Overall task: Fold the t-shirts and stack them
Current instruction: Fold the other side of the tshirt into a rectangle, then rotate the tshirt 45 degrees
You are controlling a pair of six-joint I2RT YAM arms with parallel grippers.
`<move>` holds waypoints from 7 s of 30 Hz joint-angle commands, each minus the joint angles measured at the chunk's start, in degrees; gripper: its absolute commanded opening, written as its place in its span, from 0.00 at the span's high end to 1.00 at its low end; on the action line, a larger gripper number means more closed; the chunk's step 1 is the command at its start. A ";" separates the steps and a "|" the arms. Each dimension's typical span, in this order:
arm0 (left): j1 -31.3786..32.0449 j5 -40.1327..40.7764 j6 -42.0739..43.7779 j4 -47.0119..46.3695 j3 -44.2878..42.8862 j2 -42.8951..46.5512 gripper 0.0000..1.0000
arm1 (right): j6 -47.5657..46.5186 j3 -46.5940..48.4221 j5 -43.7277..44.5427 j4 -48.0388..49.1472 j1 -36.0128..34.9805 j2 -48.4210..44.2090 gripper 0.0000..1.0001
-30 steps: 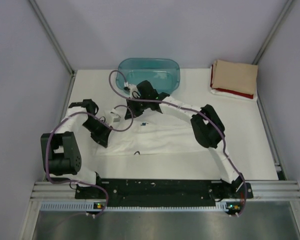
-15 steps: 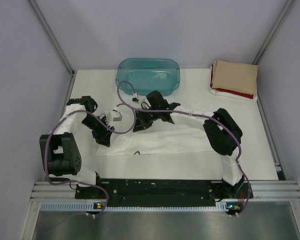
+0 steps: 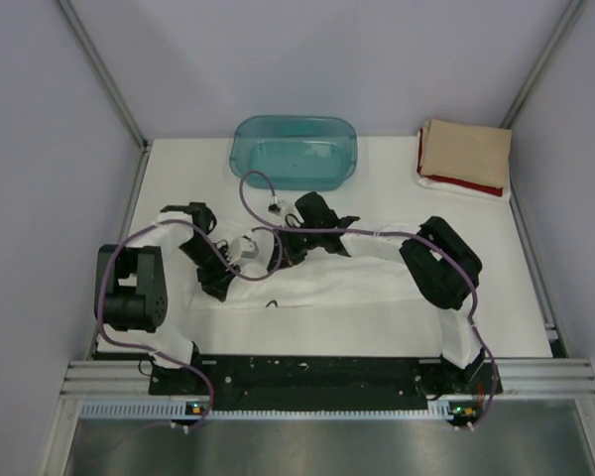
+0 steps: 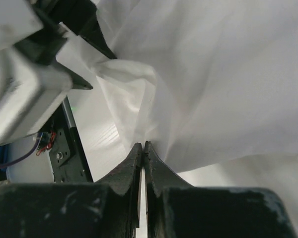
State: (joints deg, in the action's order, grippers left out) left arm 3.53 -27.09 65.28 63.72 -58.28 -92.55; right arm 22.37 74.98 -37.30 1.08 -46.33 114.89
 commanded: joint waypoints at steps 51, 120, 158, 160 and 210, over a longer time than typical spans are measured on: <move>-1.06 6.26 -7.96 -2.73 -2.36 -3.70 1.00 | 0.22 -2.03 1.35 0.68 1.06 -7.83 1.00; -15.92 -3.06 -38.82 -18.02 -17.83 -18.71 0.55 | 12.87 -27.35 44.50 -19.45 40.17 -29.82 0.47; -16.89 2.22 -35.57 -16.98 -31.98 -23.21 0.68 | 9.01 -30.34 43.98 -20.58 43.60 -32.26 0.65; -17.06 2.13 -33.73 -13.99 -33.29 -21.63 0.68 | 7.70 -29.19 44.68 -22.61 43.25 -35.86 0.61; -12.06 21.46 -31.79 -11.94 -48.87 -37.36 0.89 | 16.74 -26.90 29.30 -37.38 3.70 -22.95 1.00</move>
State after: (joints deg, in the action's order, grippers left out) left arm -8.19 -9.17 34.57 55.22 -109.47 -131.04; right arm 35.11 49.30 -1.21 -29.71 -39.33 90.19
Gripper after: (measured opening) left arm 0.090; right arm 0.002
